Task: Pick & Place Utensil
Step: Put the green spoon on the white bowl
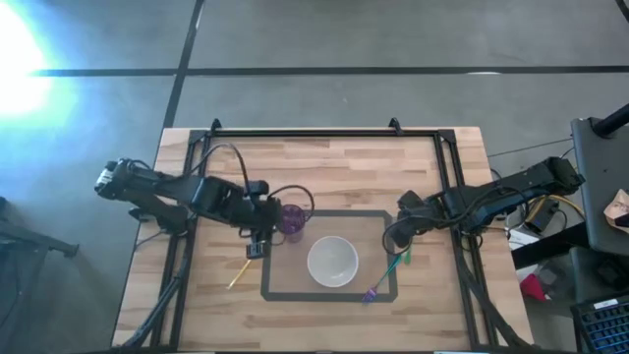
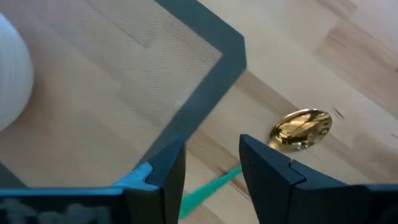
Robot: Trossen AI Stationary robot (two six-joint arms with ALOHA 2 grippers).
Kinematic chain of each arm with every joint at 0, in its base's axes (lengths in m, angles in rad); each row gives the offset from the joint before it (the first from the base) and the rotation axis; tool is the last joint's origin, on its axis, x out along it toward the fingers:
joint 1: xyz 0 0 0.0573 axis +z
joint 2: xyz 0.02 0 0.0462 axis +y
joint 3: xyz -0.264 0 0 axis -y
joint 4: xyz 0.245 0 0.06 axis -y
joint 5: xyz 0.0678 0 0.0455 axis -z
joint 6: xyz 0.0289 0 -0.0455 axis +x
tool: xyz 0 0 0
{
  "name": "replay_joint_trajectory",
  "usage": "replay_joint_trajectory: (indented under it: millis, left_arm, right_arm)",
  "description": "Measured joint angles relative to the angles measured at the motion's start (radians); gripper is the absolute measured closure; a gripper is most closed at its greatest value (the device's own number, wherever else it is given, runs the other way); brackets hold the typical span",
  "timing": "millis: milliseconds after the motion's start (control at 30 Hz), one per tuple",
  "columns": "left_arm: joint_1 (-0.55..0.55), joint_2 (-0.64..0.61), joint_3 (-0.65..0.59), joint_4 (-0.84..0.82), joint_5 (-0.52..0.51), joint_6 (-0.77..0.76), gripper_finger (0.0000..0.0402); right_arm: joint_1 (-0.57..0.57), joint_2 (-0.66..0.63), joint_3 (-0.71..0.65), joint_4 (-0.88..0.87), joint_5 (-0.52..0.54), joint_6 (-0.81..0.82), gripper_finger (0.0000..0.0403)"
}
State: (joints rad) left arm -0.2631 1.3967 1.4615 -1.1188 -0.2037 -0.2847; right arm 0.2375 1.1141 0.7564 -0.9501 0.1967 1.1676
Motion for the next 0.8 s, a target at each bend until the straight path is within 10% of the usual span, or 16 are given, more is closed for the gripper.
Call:
replay_joint_trajectory:
  millis: [800]
  left_arm:
    - [-0.122,-0.023,-0.24,0.098,-0.007,-0.138,0.0275]
  right_arm:
    - [0.002,0.0,-0.187,0.018,-0.197,0.221,0.0254]
